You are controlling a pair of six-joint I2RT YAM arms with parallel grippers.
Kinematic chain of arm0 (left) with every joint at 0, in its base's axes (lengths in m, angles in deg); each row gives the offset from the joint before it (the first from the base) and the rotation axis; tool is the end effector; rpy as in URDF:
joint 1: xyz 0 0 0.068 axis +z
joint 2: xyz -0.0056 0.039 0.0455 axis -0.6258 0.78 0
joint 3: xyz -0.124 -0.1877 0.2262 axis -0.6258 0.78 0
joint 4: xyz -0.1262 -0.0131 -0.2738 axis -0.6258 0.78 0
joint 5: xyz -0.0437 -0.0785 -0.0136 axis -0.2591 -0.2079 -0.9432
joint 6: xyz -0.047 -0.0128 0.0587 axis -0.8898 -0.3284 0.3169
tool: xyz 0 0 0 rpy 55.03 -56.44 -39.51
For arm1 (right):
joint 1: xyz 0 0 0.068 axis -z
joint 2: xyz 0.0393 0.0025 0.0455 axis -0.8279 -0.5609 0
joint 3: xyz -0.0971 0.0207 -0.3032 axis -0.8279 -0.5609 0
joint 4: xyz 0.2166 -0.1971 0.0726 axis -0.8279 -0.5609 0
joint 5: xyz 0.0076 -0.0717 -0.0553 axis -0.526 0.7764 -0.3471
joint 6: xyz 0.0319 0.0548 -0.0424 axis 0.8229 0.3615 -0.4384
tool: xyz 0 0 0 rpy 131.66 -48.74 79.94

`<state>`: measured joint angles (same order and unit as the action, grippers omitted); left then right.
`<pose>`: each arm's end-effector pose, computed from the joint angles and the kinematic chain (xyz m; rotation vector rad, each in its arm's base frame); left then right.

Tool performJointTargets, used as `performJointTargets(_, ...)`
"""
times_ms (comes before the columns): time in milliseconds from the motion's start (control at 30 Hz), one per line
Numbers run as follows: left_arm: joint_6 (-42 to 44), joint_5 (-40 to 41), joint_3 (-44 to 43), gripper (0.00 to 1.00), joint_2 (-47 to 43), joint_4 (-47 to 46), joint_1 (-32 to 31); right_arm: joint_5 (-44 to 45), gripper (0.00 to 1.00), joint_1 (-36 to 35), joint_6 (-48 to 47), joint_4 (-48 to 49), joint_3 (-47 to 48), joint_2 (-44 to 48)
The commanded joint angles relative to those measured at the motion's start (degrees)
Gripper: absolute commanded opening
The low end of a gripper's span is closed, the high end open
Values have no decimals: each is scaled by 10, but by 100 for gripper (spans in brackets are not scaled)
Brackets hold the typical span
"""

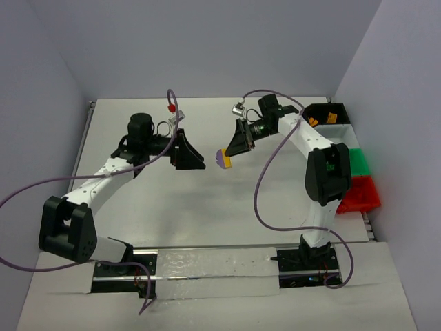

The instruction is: Sort the legos into containers by color

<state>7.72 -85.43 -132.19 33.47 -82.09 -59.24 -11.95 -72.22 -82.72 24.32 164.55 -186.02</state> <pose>0.3031 -0.1773 0.3250 0.7802 1.8695 -1.6510 0.4148 0.1864 0.2866 -0.7489 2.2276 1.7956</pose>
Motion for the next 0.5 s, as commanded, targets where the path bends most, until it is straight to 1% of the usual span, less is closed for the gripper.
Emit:
performJointTargets(0, -189, -37, 19, 90, 3, -192, 0, -2, 0, -26, -10, 32, 27, 67)
performJointTargets(33, -202, -36, 18, 88, 6, -204, 0, 3, 0, -31, -9, 38, 25, 74)
performJointTargets(133, -202, -25, 16, 85, 6, -206, -2, 5, 0, -43, -13, 39, 29, 88)
performJointTargets(300, -165, 6, 9, 75, 6, -170, -5, 17, 0, -62, -29, 24, 31, 101)
performJointTargets(367, -109, 40, -15, 69, 10, -77, -10, 21, 0, -71, -41, 14, 29, 107)
performJointTargets(400, -84, 52, -24, 67, 11, -46, -13, 22, 0, -74, -43, 12, 29, 109)
performJointTargets(467, -49, 65, -31, 66, 13, -23, -19, 22, 0, -78, -42, 13, 29, 115)
